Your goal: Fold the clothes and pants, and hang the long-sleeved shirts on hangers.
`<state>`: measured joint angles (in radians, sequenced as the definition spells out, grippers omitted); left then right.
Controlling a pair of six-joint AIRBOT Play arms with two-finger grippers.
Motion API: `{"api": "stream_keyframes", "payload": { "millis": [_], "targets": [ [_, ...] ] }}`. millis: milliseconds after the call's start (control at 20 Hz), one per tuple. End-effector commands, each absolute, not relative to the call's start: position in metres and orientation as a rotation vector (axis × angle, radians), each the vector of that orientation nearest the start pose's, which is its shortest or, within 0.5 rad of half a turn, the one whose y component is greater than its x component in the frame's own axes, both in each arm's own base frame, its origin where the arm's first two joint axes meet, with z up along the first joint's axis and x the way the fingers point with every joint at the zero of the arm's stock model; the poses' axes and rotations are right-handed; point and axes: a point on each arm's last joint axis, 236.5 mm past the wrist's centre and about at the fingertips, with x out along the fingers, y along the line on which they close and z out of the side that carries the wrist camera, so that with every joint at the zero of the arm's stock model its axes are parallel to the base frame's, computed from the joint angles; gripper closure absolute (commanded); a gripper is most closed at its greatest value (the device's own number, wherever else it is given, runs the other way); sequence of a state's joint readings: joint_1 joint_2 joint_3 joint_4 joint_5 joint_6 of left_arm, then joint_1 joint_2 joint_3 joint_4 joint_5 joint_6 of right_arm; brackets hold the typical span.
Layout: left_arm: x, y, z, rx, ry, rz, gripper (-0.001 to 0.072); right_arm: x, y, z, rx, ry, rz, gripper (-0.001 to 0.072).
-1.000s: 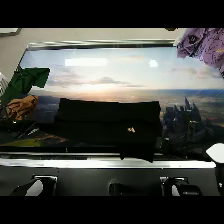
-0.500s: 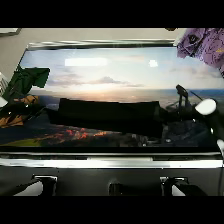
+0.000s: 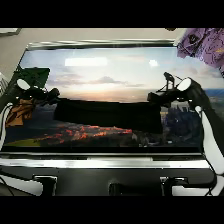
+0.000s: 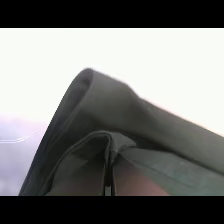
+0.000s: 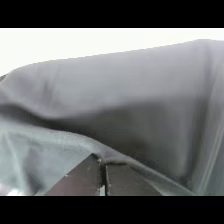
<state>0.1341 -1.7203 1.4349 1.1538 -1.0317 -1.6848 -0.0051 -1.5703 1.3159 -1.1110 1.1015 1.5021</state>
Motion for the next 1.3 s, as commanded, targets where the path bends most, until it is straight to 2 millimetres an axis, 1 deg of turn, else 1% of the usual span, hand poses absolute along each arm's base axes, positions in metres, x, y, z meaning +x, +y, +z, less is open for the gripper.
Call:
{"api": "stream_keyframes", "payload": {
  "millis": [0, 50, 100, 150, 200, 250, 300, 350, 400, 450, 500, 550, 600, 650, 700, 750, 850, 1000, 1150, 1250],
  "targets": [
    [0.501, -0.027, -0.079, -0.615, 1.294, 0.025, 0.065, 0.446, 0.09, -0.072, 0.404, 1.387, 0.176, 0.0681],
    [0.501, -0.027, -0.079, -0.617, 1.294, 0.026, 0.0451, 0.445, 0.089, -0.075, 0.408, 1.398, 0.173, 0.0588],
    [0.501, -0.027, -0.076, -0.632, 1.294, 0.036, 0.012, 0.444, 0.087, -0.07, 0.416, 1.404, 0.18, 0.0367],
    [0.501, -0.024, -0.07, -0.635, 1.295, 0.037, 0.0012, 0.442, 0.083, -0.059, 0.413, 1.41, 0.209, 0.0226],
    [0.501, -0.018, -0.061, -0.633, 1.293, 0.037, 0.0013, 0.44, 0.074, -0.045, 0.405, 1.406, 0.235, 0.0225],
    [0.501, -0.012, -0.05, -0.63, 1.284, 0.039, 0.0013, 0.439, 0.056, -0.031, 0.409, 1.389, 0.237, 0.0211],
    [0.501, -0.005, -0.038, -0.63, 1.271, 0.043, 0.0013, 0.434, 0.035, -0.02, 0.429, 1.381, 0.231, 0.0161],
    [0.502, 0.001, -0.025, -0.631, 1.249, 0.046, 0.0013, 0.426, 0.018, -0.012, 0.468, 1.386, 0.246, 0.0159],
    [0.502, 0.005, -0.014, -0.63, 1.229, 0.047, 0.0013, 0.418, 0.008, -0.006, 0.558, 1.387, 0.293, 0.0153],
    [0.501, 0.007, -0.004, -0.629, 1.211, 0.046, 0.0013, 0.416, 0.003, -0.001, 0.678, 1.352, 0.332, 0.015],
    [0.501, 0.009, 0.004, -0.628, 1.198, 0.045, 0.0014, 0.411, -0.003, -0.003, 0.759, 1.337, 0.349, 0.0141],
    [0.5, 0.008, 0.01, -0.625, 1.188, 0.042, 0.0014, 0.402, -0.009, -0.013, 0.802, 1.344, 0.347, 0.009],
    [0.5, 0.007, 0.013, -0.624, 1.185, 0.04, 0.0021, 0.391, -0.011, -0.026, 0.818, 1.367, 0.348, 0.009],
    [0.499, 0.006, 0.013, -0.635, 1.189, 0.046, 0.0021, 0.383, -0.007, -0.038, 0.824, 1.388, 0.355, 0.009],
    [0.497, 0.005, 0.013, -0.64, 1.196, 0.048, 0.0021, 0.38, -0.002, -0.048, 0.843, 1.39, 0.361, 0.009],
    [0.497, 0.004, 0.012, -0.64, 1.2, 0.046, 0.0021, 0.38, 0.006, -0.055, 0.885, 1.376, 0.383, 0.009],
    [0.495, 0.002, 0.012, -0.641, 1.207, 0.045, 0.0021, 0.381, 0.014, -0.07, 0.936, 1.365, 0.403, 0.009],
    [0.495, 0.002, 0.012, -0.641, 1.21, 0.045, 0.0022, 0.386, 0.012, -0.085, 0.941, 1.349, 0.402, 0.0092],
    [0.495, 0.002, 0.012, -0.641, 1.21, 0.045, 0.0021, 0.398, 0.005, -0.089, 0.929, 1.301, 0.366, 0.0092],
    [0.495, 0.002, 0.012, -0.641, 1.21, 0.045, 0.0021, 0.401, 0.008, -0.089, 0.955, 1.293, 0.375, 0.0092]
  ]
}}
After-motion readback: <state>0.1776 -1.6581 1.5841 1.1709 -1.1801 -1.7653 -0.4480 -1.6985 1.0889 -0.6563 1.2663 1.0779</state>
